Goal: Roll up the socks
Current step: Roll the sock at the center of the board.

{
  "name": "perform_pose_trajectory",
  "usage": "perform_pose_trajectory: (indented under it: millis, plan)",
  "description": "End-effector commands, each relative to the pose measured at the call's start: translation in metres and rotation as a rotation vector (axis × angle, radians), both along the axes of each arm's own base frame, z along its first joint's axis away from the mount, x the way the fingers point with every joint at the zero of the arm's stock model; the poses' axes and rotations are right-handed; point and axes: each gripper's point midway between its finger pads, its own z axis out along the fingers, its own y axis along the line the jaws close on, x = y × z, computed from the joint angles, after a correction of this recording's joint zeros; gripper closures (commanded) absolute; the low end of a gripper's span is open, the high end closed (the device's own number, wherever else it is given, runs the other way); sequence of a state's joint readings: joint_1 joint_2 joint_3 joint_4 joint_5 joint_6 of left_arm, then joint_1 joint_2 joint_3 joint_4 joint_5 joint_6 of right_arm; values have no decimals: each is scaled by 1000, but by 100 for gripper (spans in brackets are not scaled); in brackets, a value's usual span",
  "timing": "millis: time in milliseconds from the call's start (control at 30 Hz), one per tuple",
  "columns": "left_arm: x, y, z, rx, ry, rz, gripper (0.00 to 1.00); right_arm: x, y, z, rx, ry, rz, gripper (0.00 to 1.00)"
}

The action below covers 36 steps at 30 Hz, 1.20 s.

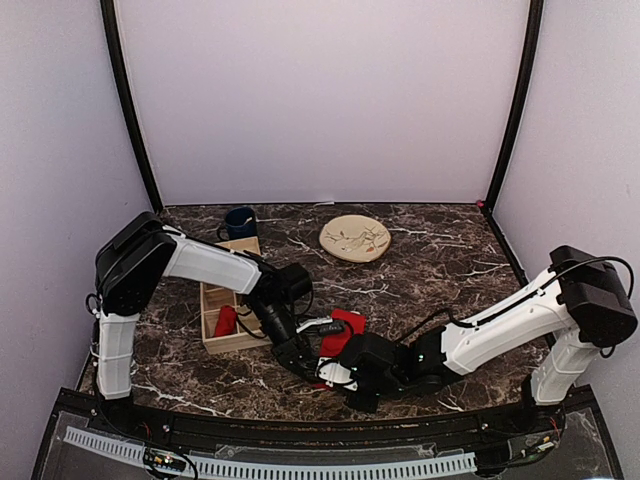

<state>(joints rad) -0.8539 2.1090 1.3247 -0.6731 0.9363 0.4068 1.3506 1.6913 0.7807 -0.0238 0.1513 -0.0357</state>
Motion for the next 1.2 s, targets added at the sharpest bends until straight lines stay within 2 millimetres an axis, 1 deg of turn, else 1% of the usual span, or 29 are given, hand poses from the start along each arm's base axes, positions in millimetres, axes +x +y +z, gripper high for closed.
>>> perform_pose_trajectory:
  millis: [0, 267, 467, 767, 1000, 1167]
  plan:
    - [11, 8, 15, -19, -51, 31, 64, -5, -28, -31, -135, 63, -20, 100]
    - [25, 11, 23, -31, -115, 68, 63, -9, -26, -34, -145, 95, -10, 100]
    - [31, 10, 29, -58, -168, 94, 63, -13, -22, -29, -116, 173, -2, 100]
    - [41, 9, 39, -99, -267, 151, 61, -16, -24, -24, -76, 311, -19, 100]
    - [48, 9, 41, -114, -323, 193, 61, -17, -28, -23, -54, 407, -31, 100]
    - [57, 11, 36, -91, -375, 226, 60, -17, -30, -22, -37, 458, -33, 100]
